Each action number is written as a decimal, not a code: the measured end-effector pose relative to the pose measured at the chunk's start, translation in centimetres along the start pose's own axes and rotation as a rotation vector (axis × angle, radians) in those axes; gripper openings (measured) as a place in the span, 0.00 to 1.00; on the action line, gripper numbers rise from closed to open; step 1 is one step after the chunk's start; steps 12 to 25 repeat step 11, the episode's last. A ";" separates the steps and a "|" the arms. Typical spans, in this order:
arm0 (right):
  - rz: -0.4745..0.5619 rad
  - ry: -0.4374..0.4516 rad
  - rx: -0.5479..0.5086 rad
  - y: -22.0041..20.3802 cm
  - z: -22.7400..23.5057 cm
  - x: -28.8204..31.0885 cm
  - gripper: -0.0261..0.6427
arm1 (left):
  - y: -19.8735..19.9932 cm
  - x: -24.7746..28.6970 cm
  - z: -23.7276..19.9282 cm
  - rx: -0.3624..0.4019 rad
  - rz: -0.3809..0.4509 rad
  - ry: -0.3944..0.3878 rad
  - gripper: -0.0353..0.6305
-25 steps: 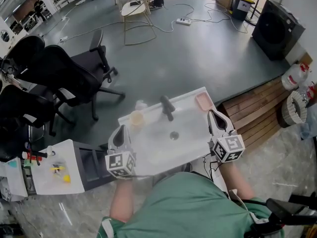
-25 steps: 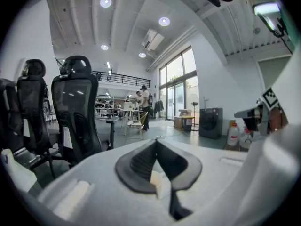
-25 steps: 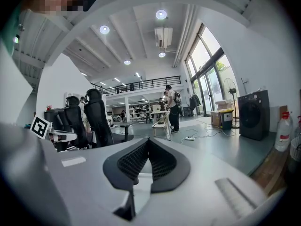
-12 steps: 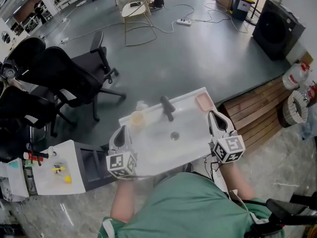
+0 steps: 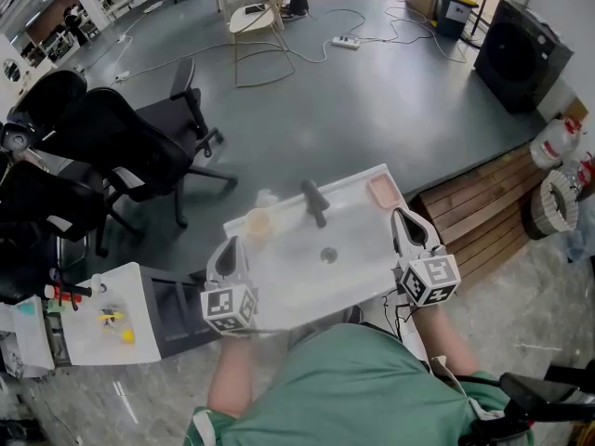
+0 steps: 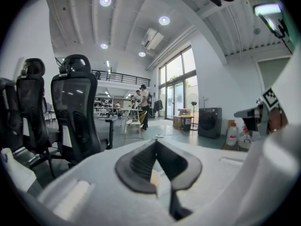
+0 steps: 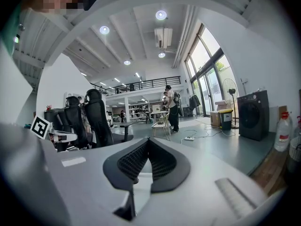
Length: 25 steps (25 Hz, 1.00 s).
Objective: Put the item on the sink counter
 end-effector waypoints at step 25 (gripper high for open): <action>0.000 0.003 0.001 -0.1 -0.2 0.0 0.04 | -0.2 -0.2 -0.3 0.003 -0.004 0.006 0.05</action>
Point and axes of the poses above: the fingertips, and each gripper's own axes: x forward along the fingers, z to its right, y out of its top, the point moved 4 cm from there along -x, backward along the fingers, and after that the axes turned 1 degree about x, right-handed, at the moved point
